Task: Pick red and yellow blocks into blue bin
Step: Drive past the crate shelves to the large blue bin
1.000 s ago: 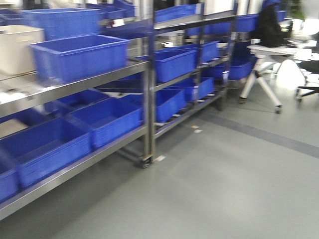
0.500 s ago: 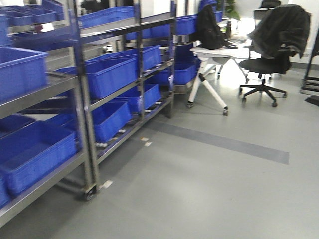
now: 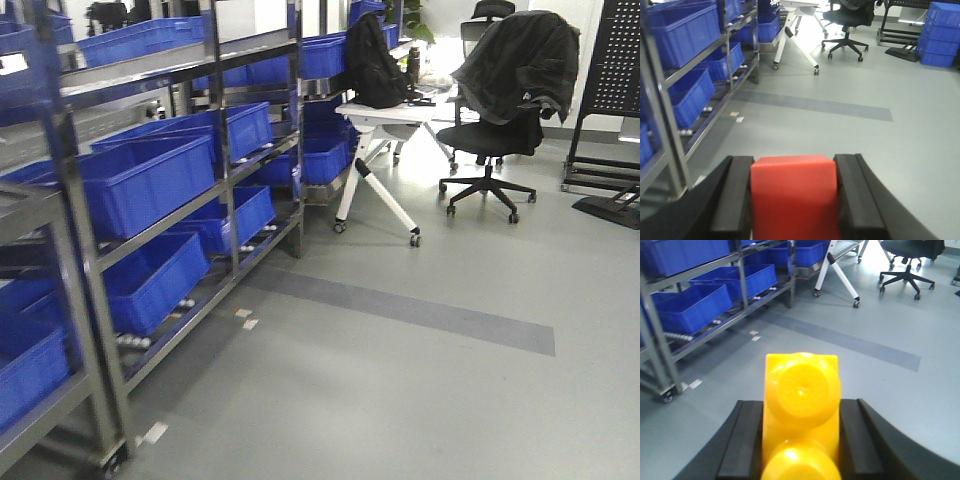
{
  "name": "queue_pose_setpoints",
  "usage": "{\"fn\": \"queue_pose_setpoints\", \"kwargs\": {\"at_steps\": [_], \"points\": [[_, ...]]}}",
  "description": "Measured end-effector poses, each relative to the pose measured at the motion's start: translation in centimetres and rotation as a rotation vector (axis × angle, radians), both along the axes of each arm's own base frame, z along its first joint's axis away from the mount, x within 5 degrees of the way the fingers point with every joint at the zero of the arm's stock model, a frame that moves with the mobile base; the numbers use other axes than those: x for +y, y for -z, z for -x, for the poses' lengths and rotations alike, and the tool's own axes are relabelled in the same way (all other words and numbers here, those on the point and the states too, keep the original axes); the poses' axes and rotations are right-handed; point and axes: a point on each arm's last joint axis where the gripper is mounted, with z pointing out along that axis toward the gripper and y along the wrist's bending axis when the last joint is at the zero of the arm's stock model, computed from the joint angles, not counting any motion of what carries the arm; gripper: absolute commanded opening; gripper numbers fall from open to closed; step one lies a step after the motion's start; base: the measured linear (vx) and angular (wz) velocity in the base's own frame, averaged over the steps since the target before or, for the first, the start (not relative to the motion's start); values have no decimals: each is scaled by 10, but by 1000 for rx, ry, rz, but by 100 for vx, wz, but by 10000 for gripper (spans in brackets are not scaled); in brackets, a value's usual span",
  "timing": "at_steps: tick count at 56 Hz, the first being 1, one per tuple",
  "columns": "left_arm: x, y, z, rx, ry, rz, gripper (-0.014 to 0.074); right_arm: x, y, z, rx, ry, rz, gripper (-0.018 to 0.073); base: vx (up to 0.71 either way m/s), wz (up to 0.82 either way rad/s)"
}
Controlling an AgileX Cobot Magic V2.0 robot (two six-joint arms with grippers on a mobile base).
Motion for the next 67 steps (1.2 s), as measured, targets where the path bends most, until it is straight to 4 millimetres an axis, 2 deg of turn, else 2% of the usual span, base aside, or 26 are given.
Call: {"fn": "queue_pose_setpoints", "kwargs": {"at_steps": [34, 67], "points": [[0, 0, 0, 2, 0, 0, 2, 0, 1, 0, 7, 1, 1, -7, 53, -4], [0, 0, 0, 2, 0, 0, 2, 0, 1, 0, 7, 1, 1, -7, 43, 67]]}}
